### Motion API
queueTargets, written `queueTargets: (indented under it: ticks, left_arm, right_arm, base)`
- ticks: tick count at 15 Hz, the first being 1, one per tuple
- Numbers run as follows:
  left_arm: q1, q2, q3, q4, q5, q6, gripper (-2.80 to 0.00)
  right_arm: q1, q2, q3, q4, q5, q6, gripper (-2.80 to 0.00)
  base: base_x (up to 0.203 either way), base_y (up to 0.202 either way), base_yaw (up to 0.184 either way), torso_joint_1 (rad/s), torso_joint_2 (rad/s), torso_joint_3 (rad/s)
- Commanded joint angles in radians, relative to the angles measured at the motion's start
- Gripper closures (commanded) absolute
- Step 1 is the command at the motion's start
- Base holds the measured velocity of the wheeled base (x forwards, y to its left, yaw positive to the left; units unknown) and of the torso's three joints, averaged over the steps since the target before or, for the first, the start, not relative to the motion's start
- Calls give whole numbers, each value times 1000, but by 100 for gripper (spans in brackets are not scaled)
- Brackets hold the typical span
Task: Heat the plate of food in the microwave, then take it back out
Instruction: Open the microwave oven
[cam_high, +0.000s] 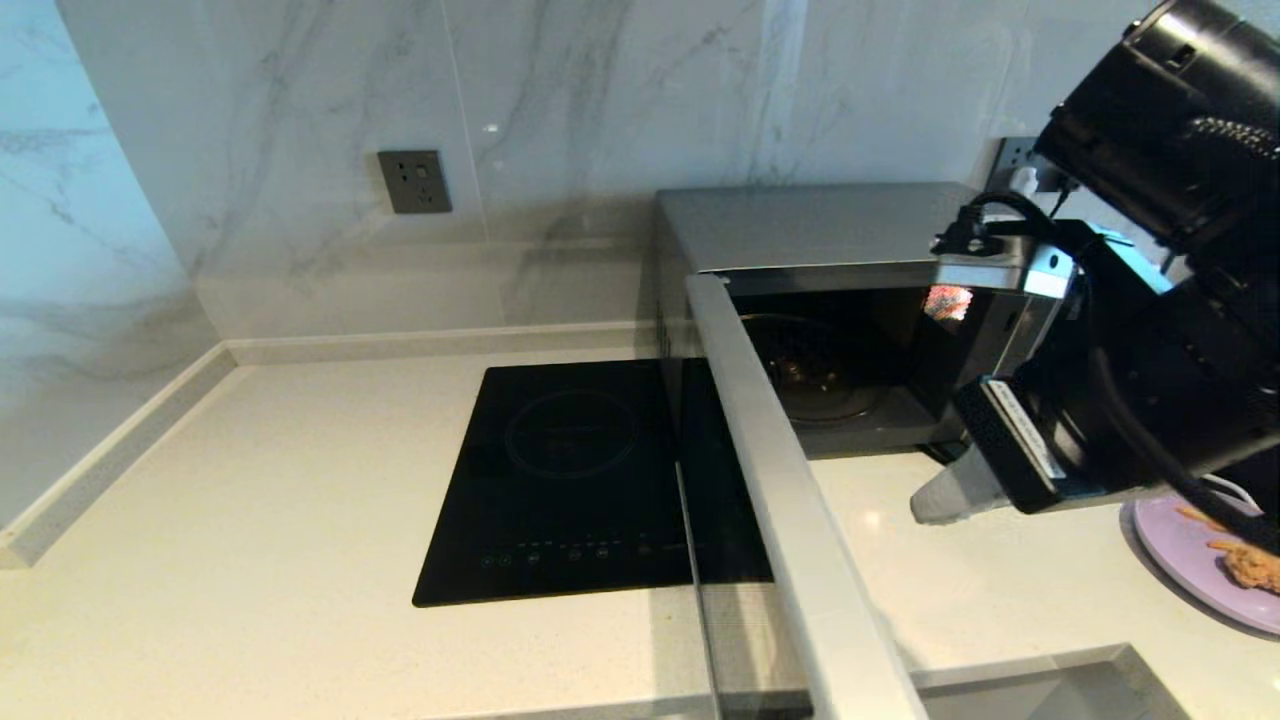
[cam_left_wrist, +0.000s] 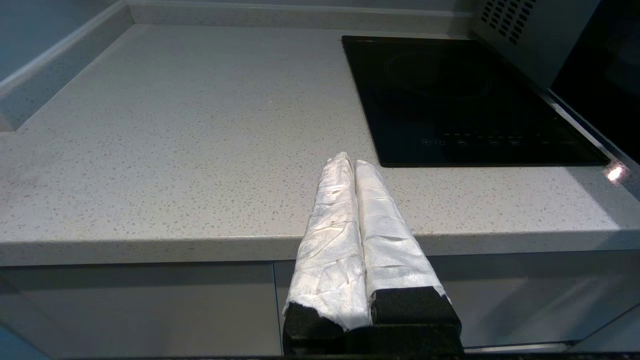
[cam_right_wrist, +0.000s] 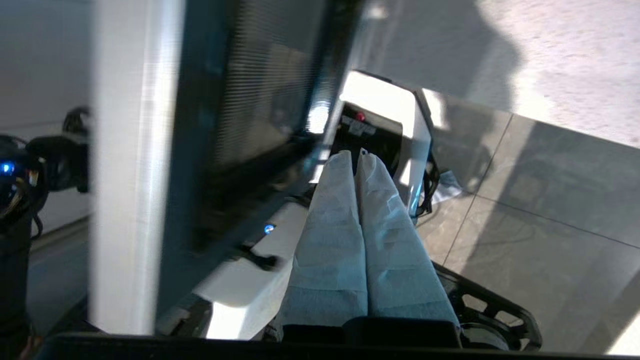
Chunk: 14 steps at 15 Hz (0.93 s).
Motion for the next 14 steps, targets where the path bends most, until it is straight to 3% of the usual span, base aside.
queueTargets:
  ticks: [1,14]
  left_arm:
    - [0,2,0,-1,0,-1,0]
    - [0,2,0,-1,0,-1,0]
  right_arm:
    - [32,37,-7,7,0,7,0]
    - [81,53,-46,9,29,54,0]
  base:
    - [0,0,0,0,0,0]
    - [0,0,0,0,0,0]
